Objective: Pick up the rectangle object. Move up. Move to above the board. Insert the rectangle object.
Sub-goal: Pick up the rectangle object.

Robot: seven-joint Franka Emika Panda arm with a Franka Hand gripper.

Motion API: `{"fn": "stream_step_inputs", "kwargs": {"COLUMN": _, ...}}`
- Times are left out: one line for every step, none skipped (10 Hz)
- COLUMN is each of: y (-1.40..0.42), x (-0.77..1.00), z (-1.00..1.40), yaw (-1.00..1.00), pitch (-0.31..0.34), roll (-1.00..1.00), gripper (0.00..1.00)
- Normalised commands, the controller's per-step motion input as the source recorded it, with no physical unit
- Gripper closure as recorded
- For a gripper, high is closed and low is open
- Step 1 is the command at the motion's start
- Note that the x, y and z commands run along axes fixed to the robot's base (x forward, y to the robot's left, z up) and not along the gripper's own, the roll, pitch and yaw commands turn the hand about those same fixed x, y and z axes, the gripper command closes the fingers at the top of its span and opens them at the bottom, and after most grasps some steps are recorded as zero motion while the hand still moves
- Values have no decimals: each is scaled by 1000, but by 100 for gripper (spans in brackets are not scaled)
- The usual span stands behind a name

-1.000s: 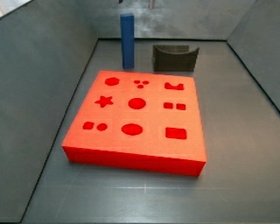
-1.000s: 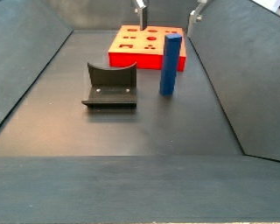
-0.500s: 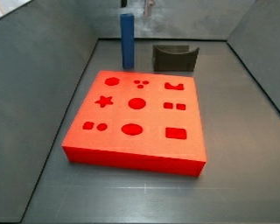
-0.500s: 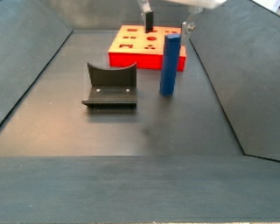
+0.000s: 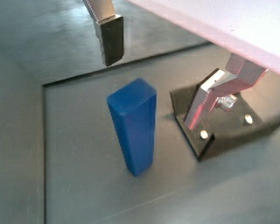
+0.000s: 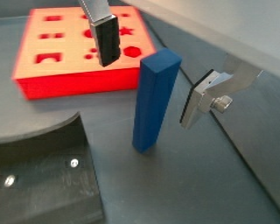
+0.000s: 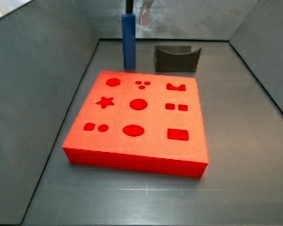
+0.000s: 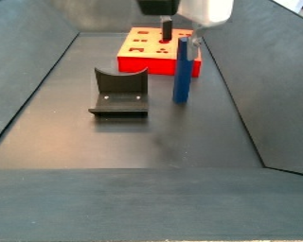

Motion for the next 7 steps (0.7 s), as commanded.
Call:
{"fn": "stream_step_inputs", "kwargs": {"y": -97, "x": -469, "z": -394, "yaw": -611, "pitch": -76, "roll": -63, "gripper": 0}}
{"fn": "stream_step_inputs", "kwargs": {"y": -109, "x": -583, "z": -423, "yaw": -509, "pitch": -76, "roll": -69, "gripper": 0}}
{"fn": "stream_step_inputs", "kwargs": {"y": -103, "x": -740, "z": -229, "yaw": -306, "pitch": -90, "roll": -21, "gripper": 0}}
{"fn": "stream_step_inputs", "kwargs": {"y": 0, "x": -23, "z": 0, "yaw": 0, "pitch": 0, "roll": -3, "gripper": 0}}
{"fn": "stream_step_inputs", "kwargs": {"y": 0, "x": 146, "z": 0, "yaw": 34, "pitch": 59, "roll": 0, "gripper": 0}}
{"fn": "stream_step_inputs", "kwargs": {"y": 0, "x": 717, "z": 431, "yaw": 89, "pitch": 330, "roll": -201, "gripper": 0}}
{"fn": "stream_step_inputs", "kwargs": {"y": 11, "x": 657, "z": 326, "yaw": 71, "pitch": 281, "roll": -160, "gripper": 0}}
